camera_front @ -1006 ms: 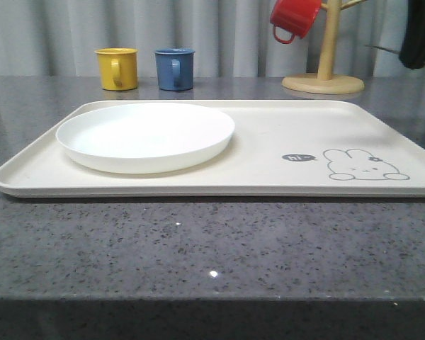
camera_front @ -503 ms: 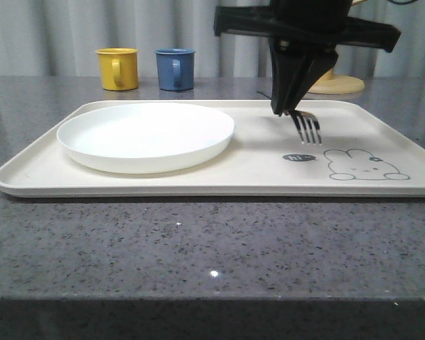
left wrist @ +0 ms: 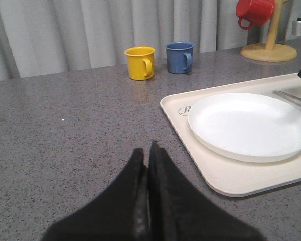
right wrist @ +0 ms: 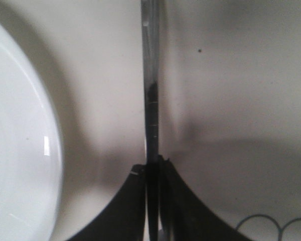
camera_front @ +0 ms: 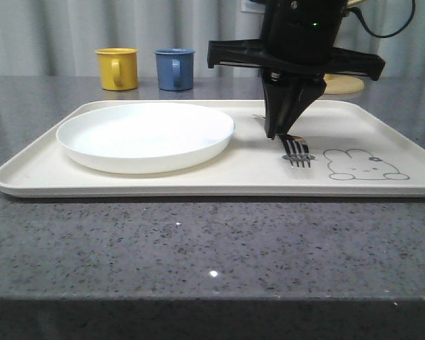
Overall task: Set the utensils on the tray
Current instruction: 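Grasp the fork with the right gripper and lift it, then lower the fork onto the tray beside the plate, release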
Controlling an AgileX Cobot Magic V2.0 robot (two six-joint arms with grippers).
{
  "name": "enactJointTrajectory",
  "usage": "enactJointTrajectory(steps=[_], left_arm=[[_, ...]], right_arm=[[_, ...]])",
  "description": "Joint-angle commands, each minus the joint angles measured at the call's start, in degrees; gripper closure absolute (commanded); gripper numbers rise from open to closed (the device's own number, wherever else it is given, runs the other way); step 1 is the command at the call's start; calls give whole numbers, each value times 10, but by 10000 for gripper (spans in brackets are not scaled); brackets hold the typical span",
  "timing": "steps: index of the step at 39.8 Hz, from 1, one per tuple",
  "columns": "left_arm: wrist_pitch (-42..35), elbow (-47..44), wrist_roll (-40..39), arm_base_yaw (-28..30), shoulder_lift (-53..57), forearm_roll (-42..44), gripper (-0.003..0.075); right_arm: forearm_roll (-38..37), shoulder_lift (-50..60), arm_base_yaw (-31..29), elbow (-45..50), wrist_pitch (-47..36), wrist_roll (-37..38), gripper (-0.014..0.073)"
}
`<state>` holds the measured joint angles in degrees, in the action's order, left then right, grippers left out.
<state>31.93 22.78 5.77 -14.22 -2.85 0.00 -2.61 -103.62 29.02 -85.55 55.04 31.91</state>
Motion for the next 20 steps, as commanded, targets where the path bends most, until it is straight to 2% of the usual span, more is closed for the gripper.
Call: enactJointTrajectory(steps=[1, 20], left_arm=[[-48, 14, -5, 1, -8, -6, 738], [-48, 14, -5, 1, -8, -6, 738]], right_arm=[[6, 27, 0, -20, -17, 1, 446], [19, 54, -11, -21, 0, 1, 438]])
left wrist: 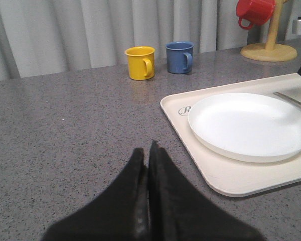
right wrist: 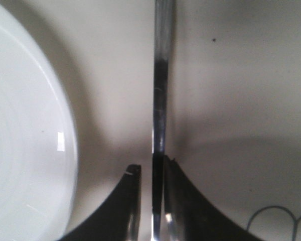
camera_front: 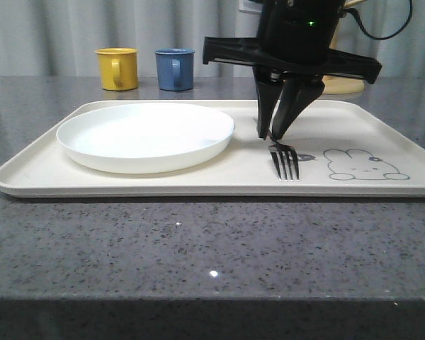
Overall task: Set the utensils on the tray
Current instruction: 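Lower the fork onto the tray beside the plate, release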
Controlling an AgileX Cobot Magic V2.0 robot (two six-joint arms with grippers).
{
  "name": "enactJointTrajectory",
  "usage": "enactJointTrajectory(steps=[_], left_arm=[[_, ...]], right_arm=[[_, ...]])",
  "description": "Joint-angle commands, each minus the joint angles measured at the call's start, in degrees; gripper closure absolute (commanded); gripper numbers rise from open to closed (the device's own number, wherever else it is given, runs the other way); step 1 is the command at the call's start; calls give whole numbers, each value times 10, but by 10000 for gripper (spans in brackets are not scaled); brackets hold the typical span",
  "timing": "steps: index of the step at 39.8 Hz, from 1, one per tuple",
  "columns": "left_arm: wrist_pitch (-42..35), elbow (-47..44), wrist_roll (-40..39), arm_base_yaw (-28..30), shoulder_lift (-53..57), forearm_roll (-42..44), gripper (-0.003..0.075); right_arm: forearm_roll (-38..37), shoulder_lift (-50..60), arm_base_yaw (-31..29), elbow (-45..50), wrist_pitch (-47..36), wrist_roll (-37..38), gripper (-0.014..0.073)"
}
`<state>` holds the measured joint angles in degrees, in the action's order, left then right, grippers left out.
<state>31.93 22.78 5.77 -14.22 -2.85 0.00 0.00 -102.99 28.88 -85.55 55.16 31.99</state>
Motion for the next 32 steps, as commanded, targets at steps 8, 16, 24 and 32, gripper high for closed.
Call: enactJointTrajectory(steps=[8, 16, 24, 32], left_arm=[[-48, 14, -5, 1, -8, -6, 738], [-48, 14, -5, 1, -8, -6, 738], [-48, 14, -5, 1, -8, -6, 738], [-48, 14, -5, 1, -8, -6, 738]], right_arm=[[-25, 89, -60, -21, 44, -28, 438], [-54, 123, -141, -21, 124, -131, 438], [-86, 127, -217, -15, 193, -207, 438], [-93, 126, -289, 8, 181, -238, 382]])
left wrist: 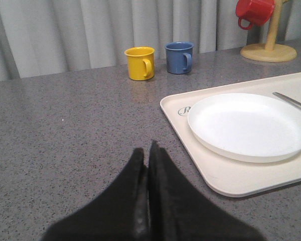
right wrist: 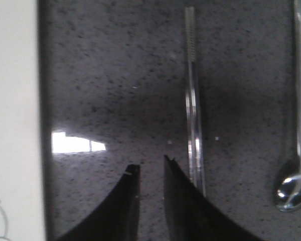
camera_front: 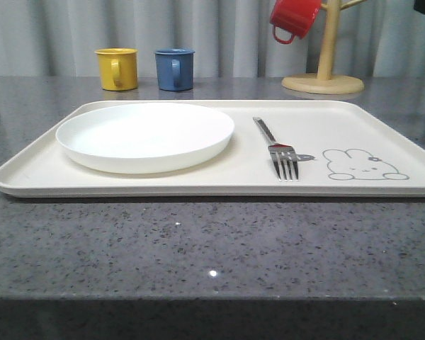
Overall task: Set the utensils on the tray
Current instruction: 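Lower the fork onto the tray beside the plate, release, then grasp the chopsticks with the right gripper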
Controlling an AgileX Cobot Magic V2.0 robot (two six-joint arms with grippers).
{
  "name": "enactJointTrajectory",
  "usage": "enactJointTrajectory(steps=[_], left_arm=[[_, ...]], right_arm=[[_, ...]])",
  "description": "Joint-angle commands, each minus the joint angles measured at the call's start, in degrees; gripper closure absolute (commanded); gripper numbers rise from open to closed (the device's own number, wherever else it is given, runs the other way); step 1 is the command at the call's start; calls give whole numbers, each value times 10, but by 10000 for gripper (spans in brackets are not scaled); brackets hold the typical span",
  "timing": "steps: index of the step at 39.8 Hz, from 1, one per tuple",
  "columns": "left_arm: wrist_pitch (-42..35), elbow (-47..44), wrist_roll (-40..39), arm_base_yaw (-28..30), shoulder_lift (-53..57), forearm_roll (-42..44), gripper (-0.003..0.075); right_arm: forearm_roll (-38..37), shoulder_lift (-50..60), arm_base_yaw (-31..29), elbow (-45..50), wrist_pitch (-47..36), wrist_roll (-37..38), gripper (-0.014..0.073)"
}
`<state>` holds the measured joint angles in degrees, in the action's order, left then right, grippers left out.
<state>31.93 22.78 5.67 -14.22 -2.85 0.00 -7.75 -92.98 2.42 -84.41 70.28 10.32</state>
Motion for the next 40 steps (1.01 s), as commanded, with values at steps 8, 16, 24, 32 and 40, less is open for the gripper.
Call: enactJointTrajectory(steps=[8, 16, 24, 32, 40], left_arm=[[-48, 14, -4, 1, -8, -6, 738], [-48, 14, -4, 1, -8, -6, 738], [-48, 14, -4, 1, -8, -6, 738], [-48, 14, -4, 1, -8, -6, 738], [-48, 14, -4, 1, -8, -6, 738]], right_arm=[[-13, 25, -65, 26, -10, -61, 296], [10, 7, -70, 27, -16, -103, 295], [29, -31, -70, 27, -23, -115, 295], [30, -60, -70, 27, -29, -115, 295], [36, -65, -70, 27, -32, -115, 371]])
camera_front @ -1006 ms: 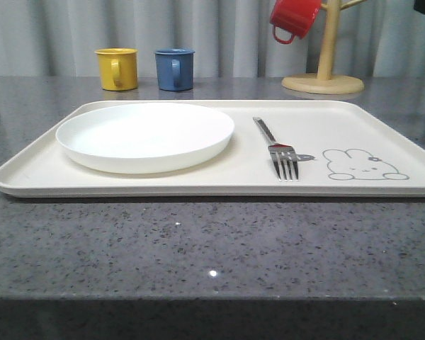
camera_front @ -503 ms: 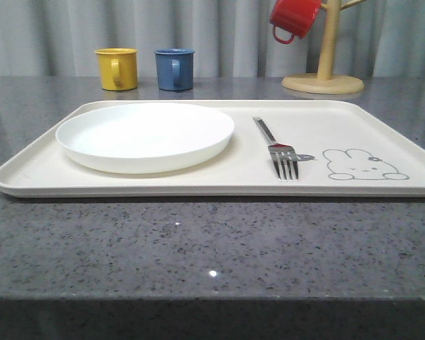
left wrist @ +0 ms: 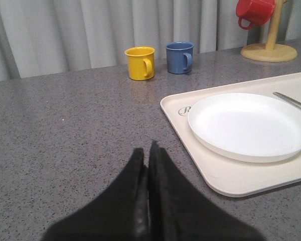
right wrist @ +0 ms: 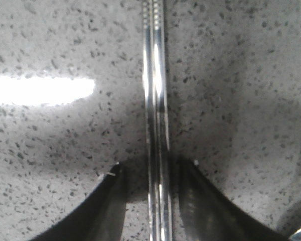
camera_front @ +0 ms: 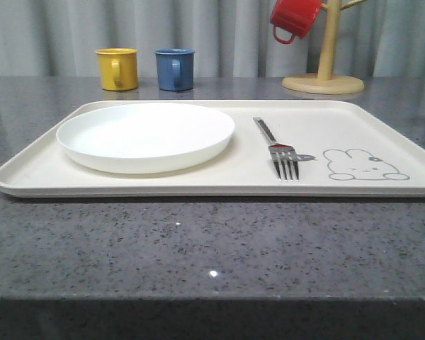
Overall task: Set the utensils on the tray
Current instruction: 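Grasp the chopsticks with the right gripper, then place the chopsticks on the tray beside the fork, release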
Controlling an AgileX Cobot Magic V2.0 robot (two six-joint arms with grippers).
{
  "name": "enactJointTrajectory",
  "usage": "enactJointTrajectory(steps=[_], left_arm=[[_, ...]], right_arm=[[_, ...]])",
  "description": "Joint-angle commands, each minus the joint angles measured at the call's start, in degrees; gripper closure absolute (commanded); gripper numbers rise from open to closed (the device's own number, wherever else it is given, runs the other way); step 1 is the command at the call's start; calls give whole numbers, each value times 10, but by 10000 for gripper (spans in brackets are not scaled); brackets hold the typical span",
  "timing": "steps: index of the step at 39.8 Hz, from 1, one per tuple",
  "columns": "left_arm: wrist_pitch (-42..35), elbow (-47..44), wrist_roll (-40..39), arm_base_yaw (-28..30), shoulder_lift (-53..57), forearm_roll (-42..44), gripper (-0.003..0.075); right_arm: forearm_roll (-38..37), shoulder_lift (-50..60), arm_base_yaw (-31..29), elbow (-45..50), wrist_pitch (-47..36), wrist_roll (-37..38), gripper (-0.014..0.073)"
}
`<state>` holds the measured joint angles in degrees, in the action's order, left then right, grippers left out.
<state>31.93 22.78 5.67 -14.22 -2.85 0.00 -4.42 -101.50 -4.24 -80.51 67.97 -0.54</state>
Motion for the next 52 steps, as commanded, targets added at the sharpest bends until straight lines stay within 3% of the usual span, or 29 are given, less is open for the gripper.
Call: enactJointTrajectory(steps=[1, 5, 9, 15, 22, 32, 39, 44, 52], left_arm=[[-48, 14, -4, 1, -8, -6, 738], [-48, 14, -4, 1, -8, -6, 738], [-48, 14, -4, 1, -8, -6, 738], [-48, 14, -4, 1, -8, -6, 738], [-48, 14, -4, 1, -8, -6, 738], [-48, 14, -4, 1, -8, -6, 738], [-48, 14, -4, 1, -8, -6, 738], [-48, 14, -4, 1, -8, -6, 738], [-48, 14, -4, 1, -8, -6, 738]], right_arm=[[2, 20, -4, -12, -9, -7, 399], [2, 20, -4, -12, -2, -7, 545], [2, 24, -4, -12, 2, -7, 613], [10, 54, -4, -18, 10, 8, 608], [87, 104, 8, -32, 38, 15, 608], [106, 123, 113, -37, 42, 93, 608], [106, 106, 205, -37, -10, 141, 608], [106, 82, 237, -37, -46, 180, 608], [106, 49, 241, -37, -78, 212, 608]])
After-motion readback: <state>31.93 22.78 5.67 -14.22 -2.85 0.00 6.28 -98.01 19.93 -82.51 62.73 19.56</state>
